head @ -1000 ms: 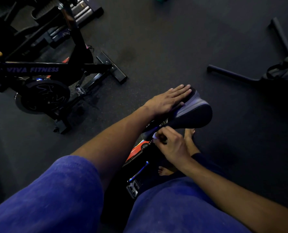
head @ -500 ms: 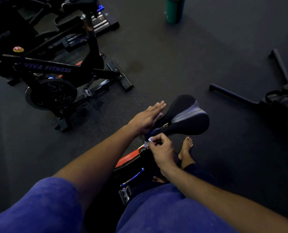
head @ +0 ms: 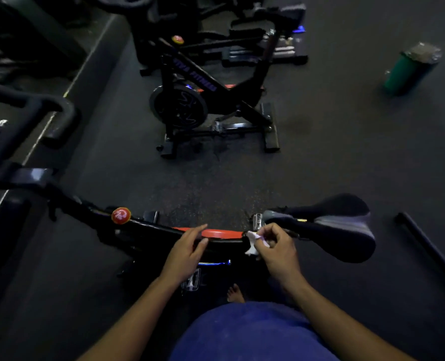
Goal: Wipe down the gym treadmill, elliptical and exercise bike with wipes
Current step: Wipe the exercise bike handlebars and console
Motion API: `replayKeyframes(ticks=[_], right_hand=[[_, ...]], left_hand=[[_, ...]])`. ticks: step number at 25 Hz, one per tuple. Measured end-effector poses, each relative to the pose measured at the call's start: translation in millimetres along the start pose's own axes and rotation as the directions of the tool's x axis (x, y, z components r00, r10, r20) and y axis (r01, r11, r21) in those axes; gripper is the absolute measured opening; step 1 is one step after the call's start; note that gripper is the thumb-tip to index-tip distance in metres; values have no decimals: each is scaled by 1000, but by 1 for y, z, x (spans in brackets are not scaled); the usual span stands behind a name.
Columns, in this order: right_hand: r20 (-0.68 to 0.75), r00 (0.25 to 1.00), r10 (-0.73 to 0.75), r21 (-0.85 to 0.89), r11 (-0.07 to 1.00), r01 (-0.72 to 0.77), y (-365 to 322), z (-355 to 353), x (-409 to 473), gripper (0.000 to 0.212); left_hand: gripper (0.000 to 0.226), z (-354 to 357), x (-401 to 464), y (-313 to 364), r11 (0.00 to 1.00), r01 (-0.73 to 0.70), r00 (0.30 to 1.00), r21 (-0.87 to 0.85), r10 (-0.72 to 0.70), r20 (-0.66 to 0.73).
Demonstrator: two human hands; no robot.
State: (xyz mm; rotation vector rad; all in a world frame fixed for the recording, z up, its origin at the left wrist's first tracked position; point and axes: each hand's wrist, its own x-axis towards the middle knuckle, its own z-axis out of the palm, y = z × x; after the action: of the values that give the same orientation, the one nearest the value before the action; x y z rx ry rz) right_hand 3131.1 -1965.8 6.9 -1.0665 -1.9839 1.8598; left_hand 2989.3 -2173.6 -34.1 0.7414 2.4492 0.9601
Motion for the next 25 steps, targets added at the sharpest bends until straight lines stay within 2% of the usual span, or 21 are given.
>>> replayKeyframes(ticks=[2,5,7,12,15,21,25], right_hand=[[106,991,-86,-66,993,93,-7,-10,0,11],[249,941,-228,-133,955,267,-18,-29,1,13],[308,894,-327,-136,914,381,-21,-40,-4,17],[415,857,-305,-79,926,368,-22,-37,-17,39],[473,808,-350,-18,914,406,-42,-16,-29,48],[512,745,-427,-16,863,505,-82,56,-22,42],[533,716,-450,35,858,513,-117,118,-19,36]], left_hand=[[32,3,-37,2,991,108,989,-81,-115,-92],[36,11,-70,32,978,176,972,-113,-191,-134],[35,14,-77,50,982,162,972,-100,-176,-155],[39,-7,-85,83,983,149,949,-103,-172,-265],[38,-37,-94,81,986,138,927,-90,-161,-339],[36,-119,-103,45,988,118,845,-97,-151,-513],[37,-175,-102,22,999,46,819,-5,-41,-572]])
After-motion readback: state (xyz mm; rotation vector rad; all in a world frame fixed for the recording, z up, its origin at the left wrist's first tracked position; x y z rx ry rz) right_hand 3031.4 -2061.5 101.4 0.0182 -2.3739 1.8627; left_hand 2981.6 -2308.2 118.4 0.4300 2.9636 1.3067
